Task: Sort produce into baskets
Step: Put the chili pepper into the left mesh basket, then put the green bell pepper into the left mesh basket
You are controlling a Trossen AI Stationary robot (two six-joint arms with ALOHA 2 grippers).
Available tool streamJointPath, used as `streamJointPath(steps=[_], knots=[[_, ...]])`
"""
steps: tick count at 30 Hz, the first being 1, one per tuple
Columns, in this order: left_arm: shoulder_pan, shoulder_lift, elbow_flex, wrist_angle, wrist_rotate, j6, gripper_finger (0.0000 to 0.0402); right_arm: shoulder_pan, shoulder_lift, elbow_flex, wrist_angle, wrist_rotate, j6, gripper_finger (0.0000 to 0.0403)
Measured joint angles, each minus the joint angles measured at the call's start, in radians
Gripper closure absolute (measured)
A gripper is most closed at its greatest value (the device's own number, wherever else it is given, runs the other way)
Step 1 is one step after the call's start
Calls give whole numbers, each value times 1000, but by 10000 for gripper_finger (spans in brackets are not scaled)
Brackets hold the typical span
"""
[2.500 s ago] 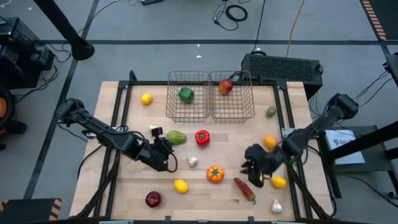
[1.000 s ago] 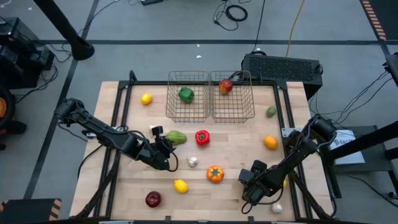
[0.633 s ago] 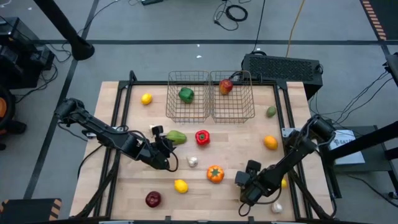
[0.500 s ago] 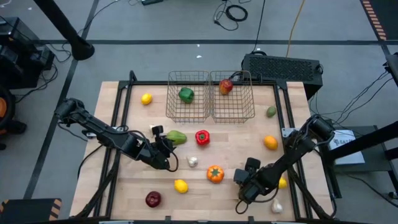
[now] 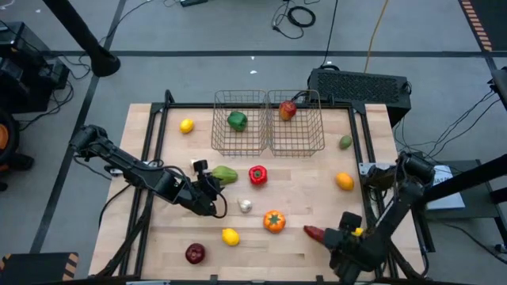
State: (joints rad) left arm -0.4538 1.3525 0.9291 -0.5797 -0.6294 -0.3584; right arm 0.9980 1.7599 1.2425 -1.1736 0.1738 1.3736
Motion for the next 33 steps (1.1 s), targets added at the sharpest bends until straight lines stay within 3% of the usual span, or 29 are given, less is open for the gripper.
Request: streamJointPath(steps=[3,9,16,28,33], knots=[[0,0,0,7,0,0,267,37,0,-25,51,43,37,90],[1,0,0,11,0,21,267,65,0,-144,227,23,67,90],[1,0,0,32,0,34,267,65,0,-214,306,-1,81,101],[1,0,0,33,-1,32,267,64,0,-227,329,-18,63,284],[1,0,0,33,-2,32,267,64,0,-227,329,-19,62,338]])
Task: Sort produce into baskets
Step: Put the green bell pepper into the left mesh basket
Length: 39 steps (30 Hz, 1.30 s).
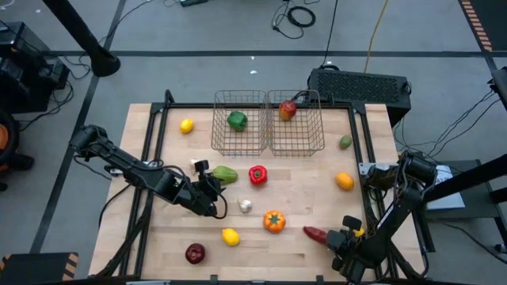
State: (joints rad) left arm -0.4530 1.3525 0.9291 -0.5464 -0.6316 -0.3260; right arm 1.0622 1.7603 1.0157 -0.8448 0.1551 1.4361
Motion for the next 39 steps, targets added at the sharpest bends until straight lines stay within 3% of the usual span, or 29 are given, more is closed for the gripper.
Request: streamJointPath(steps=[6,13,20,31,35,39], knots=[[0,0,0,21,-3,-2,267,-2,0,3,-1,-1,-1,376],[0,3,0,86,-5,-9,267,-48,0,73,-7,17,-96,384],[11,24,0,216,-39,56,267,-166,0,165,-129,224,-332,384],[22,24,35,254,-85,231,267,-369,0,315,-290,365,-670,385],[22,22,62,251,-83,284,264,-442,0,378,-312,479,-870,385],[31,8,115,191,-78,308,226,-527,0,470,-319,608,-1120,385]])
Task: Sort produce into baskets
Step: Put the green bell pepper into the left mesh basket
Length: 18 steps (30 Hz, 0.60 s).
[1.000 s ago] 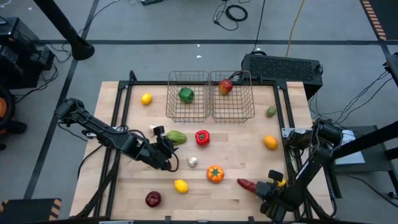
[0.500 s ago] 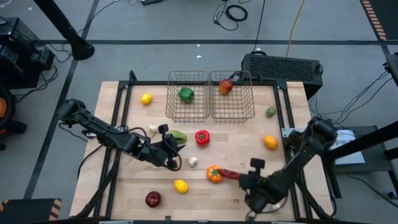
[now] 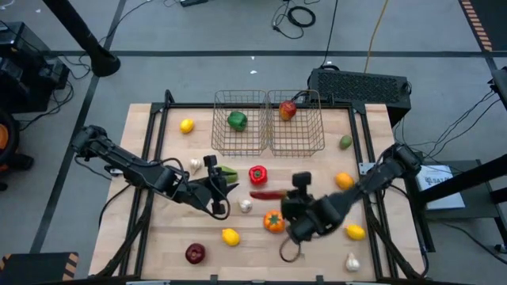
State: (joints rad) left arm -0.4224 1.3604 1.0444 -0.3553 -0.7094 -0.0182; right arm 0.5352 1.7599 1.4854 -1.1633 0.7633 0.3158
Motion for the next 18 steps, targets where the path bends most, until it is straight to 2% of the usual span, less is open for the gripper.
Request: streamJointPath(steps=[4,10,13,18], knots=[[25,-8,55,-28,1,45,164,-85,0,91,1,85,-173,385],[60,-10,92,-27,0,133,91,-184,0,135,0,93,-240,385],[96,-8,92,-45,11,132,81,-206,0,135,2,86,-259,385],[128,1,92,-47,57,132,85,-216,0,135,12,68,-271,385]])
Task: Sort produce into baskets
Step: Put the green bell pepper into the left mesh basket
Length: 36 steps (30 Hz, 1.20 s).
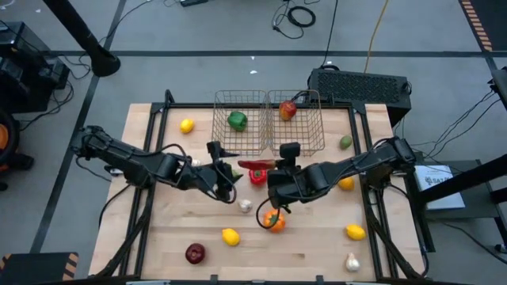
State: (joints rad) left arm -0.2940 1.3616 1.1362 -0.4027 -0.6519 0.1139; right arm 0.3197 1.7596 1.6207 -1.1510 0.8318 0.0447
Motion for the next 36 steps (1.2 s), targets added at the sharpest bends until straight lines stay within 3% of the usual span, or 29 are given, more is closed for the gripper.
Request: streamJointPath(steps=[8,23,36], knots=[[39,0,-3,10,152,-34,108,3,0,0,62,0,-69,385],[66,0,-30,88,173,-1,120,2,0,0,94,0,-91,385],[71,0,-31,77,184,-2,212,2,0,1,101,1,-91,385]])
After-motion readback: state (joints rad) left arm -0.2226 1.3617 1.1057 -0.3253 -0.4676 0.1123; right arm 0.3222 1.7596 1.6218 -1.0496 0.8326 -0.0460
